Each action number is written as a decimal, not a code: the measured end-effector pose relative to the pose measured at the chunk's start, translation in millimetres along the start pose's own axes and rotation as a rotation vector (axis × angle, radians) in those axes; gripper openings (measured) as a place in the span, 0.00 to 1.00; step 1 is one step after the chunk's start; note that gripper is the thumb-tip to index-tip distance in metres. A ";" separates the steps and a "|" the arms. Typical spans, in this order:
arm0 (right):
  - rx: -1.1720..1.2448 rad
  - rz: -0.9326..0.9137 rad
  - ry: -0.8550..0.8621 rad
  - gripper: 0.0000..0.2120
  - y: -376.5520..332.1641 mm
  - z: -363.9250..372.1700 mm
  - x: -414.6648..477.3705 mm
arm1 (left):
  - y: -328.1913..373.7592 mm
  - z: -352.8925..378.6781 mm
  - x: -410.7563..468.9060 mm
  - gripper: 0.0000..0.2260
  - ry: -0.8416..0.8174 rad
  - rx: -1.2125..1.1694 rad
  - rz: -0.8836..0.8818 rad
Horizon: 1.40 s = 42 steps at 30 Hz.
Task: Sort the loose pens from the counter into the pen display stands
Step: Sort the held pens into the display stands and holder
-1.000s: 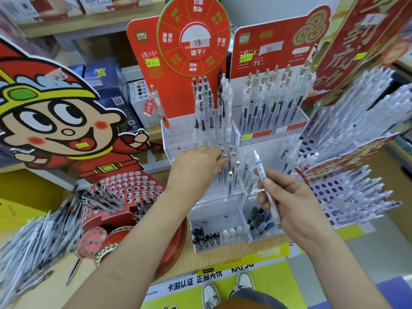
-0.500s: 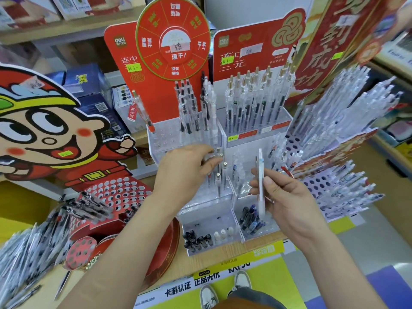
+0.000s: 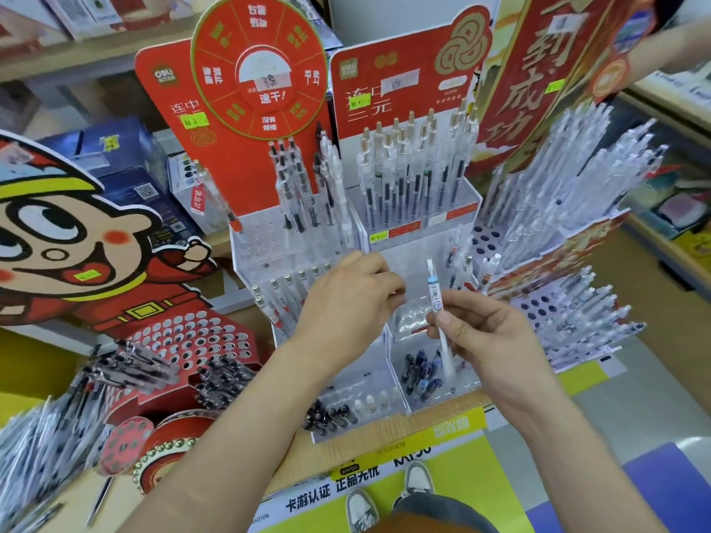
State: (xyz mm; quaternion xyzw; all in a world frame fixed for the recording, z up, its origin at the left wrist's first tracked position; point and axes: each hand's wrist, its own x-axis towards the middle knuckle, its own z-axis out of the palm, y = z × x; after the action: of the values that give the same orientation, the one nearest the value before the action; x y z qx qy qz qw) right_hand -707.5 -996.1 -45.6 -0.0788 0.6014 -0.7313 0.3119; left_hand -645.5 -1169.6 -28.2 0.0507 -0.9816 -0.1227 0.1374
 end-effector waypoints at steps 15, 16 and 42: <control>-0.194 -0.127 -0.054 0.12 -7.0 -57.3 -30.7 | 78.4 -10.5 2.7 0.07 -0.150 -0.994 -0.231; -0.206 -0.128 -0.058 0.12 -10.8 -65.2 -30.5 | 86.7 -7.3 2.5 0.06 -0.097 -0.974 -0.210; -1.322 -0.660 -0.212 0.08 13.9 -250.8 46.4 | 178.5 158.1 29.3 0.05 0.120 -0.688 -0.488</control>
State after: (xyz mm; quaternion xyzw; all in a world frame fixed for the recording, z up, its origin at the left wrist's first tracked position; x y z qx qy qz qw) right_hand -862.3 -814.5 -136.8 -0.4965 0.8275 -0.2613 0.0202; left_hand -729.9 -965.4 -122.5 0.2396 -0.8330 -0.4689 0.1699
